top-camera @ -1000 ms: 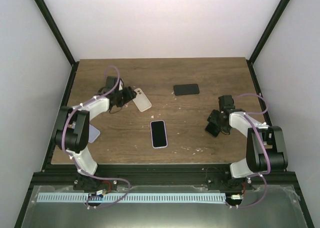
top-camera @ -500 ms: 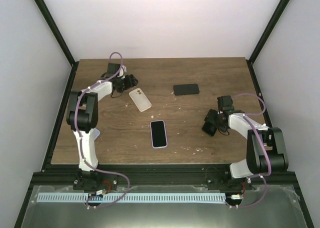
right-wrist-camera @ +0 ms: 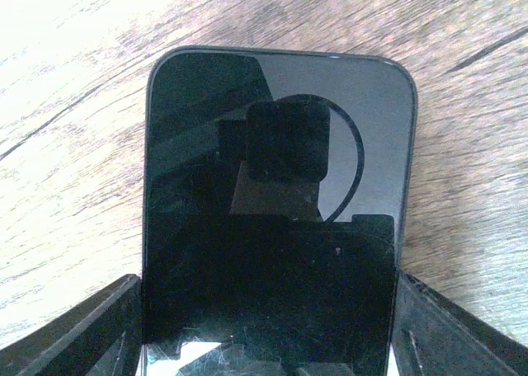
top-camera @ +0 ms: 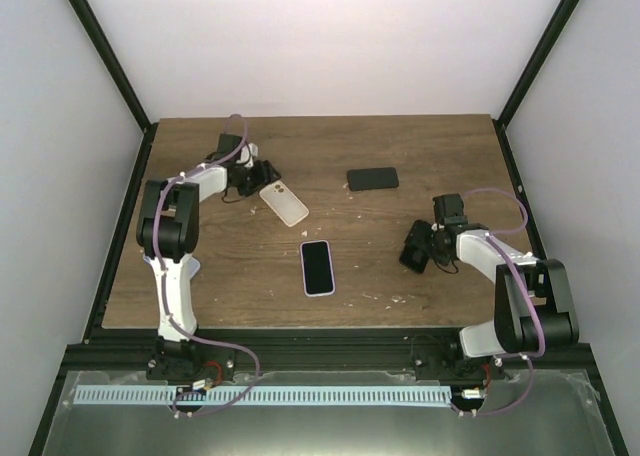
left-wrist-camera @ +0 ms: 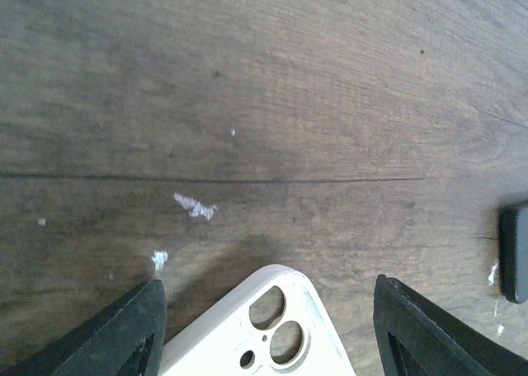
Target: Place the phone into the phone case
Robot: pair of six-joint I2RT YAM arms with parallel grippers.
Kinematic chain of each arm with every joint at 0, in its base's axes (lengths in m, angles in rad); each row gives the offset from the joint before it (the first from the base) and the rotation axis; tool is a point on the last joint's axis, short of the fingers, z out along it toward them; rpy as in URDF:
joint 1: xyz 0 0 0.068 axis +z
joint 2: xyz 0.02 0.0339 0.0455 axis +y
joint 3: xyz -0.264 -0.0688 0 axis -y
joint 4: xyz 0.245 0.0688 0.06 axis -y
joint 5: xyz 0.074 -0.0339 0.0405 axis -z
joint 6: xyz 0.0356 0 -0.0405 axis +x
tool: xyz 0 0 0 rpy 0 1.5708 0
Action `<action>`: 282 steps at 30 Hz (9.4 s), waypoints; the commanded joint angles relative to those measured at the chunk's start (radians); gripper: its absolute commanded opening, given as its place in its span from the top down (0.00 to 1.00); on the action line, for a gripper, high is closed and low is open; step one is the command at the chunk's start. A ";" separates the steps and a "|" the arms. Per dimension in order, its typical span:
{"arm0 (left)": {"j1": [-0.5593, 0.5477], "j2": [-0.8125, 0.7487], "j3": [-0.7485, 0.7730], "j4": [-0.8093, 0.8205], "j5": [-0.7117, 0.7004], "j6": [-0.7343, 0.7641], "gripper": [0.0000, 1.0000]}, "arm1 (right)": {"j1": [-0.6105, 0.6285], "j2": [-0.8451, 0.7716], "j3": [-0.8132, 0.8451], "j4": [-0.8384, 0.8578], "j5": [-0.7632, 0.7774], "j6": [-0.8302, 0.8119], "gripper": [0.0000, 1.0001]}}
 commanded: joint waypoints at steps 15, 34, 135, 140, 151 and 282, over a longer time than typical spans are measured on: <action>-0.198 -0.424 -0.625 0.208 0.182 -0.243 0.38 | 0.018 -0.028 -0.048 0.051 -0.073 -0.014 0.35; -0.198 -0.231 -0.257 -0.074 -0.111 0.103 0.36 | 0.107 -0.066 -0.002 0.022 -0.088 0.013 0.37; -0.122 -0.899 -0.862 0.016 -0.085 -0.278 0.08 | 0.624 0.290 0.525 -0.011 -0.022 0.178 0.40; -0.019 -0.957 -0.890 -0.013 -0.076 -0.270 0.00 | 0.666 0.379 0.611 -0.011 -0.029 0.188 0.40; 0.025 -0.954 -0.911 -0.003 -0.006 -0.236 0.06 | 0.724 0.535 0.728 0.004 -0.052 0.208 0.40; -0.266 -0.523 -0.835 0.316 0.117 -0.334 0.87 | 0.645 0.392 0.247 0.336 -0.233 0.169 0.84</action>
